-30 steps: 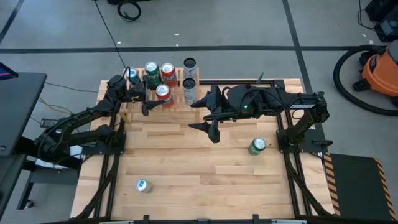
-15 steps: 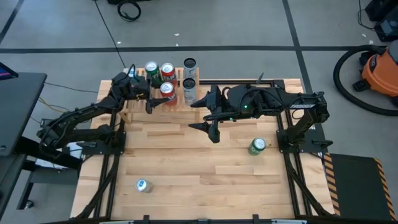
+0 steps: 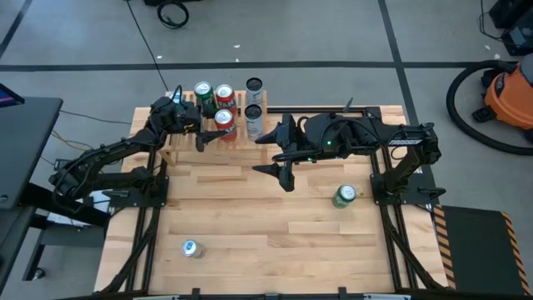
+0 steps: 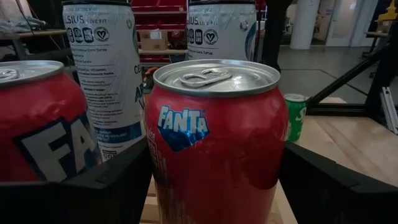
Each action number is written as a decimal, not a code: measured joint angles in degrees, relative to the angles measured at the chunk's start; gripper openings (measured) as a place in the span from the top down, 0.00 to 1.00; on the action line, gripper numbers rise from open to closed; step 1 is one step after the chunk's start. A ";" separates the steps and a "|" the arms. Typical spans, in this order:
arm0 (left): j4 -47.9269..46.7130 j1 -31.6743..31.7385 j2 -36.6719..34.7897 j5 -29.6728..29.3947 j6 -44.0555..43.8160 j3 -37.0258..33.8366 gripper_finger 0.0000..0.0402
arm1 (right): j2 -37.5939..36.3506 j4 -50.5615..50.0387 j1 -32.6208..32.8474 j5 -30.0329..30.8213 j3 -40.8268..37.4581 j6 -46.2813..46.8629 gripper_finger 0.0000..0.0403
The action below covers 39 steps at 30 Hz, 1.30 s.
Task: Place canned beverage on shelf
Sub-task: Put the orange soda can on the shelf
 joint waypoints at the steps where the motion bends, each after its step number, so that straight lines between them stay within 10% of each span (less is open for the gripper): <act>1: -0.02 0.00 0.00 0.00 0.04 0.00 0.24 | -0.02 0.00 0.00 0.00 0.00 0.00 0.14; 14: -0.32 0.46 -0.02 -0.15 -0.20 0.00 0.02 | -0.01 0.00 0.00 0.00 -0.01 -0.02 0.14; 39: 0.04 0.59 -2.01 -0.25 -3.61 2.16 0.02 | -0.02 0.00 -0.01 0.00 0.00 -0.02 0.14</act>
